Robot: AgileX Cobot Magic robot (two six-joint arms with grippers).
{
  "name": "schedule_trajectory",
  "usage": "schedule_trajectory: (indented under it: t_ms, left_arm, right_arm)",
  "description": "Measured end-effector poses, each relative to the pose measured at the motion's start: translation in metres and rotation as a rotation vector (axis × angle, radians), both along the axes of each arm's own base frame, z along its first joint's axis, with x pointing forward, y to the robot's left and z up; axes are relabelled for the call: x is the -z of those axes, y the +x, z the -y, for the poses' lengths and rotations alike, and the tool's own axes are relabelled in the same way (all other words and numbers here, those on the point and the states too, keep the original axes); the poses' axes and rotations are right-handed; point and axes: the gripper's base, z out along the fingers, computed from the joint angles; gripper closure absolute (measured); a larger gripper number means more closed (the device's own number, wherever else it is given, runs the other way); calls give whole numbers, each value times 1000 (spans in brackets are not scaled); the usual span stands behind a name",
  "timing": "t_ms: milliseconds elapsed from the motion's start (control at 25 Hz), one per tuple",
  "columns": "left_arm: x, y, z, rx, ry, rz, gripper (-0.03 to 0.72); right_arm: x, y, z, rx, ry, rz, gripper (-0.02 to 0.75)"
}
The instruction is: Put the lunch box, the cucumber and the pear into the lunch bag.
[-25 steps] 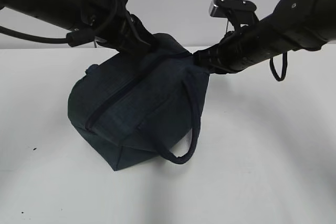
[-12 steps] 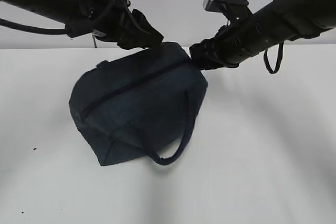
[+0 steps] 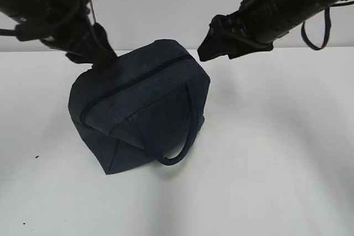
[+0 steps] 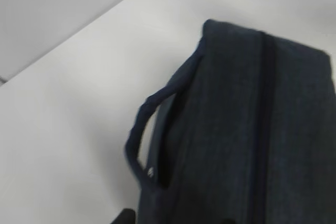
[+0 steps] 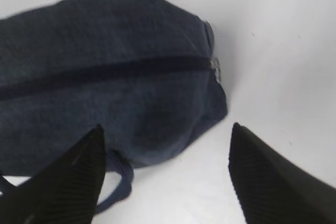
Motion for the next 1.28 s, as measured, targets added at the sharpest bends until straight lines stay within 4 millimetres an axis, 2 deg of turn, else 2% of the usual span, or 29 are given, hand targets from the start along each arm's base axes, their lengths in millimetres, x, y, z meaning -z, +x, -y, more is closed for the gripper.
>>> schedule_trajectory:
  t_ms: [120,240,360,440,600,760,1000,1280]
  left_arm:
    - [-14,-9,-19,-111,84,27,390]
    - [-26,-17,-36,-261,44,21,391]
    - [-28,-33,-52,-347,15,-12,391]
    - [-27,-51,-60,-367,2,-27,391]
    - [-25,-97,-79,-434,-75,-23,391]
    - [-13,-146,-99,-478,-135,-7,391]
    - [6,-214,-128,-481,-195,58,393]
    - [29,-265,-149,-486,-236,90,393]
  right_arm:
    - [-3,-12,12,55,-104,-81,177]
    - [-10,-30,25,114,-181,-105,178]
    - [-19,-61,37,153,-207,-99,178]
    - [-20,-85,44,162,-217,-103,182]
    - [-20,-136,59,172,-231,-93,183]
    - [-17,-185,74,171,-265,-103,183]
    - [-6,-248,94,197,-284,-116,183]
    - [12,-311,119,241,-336,-5,184]
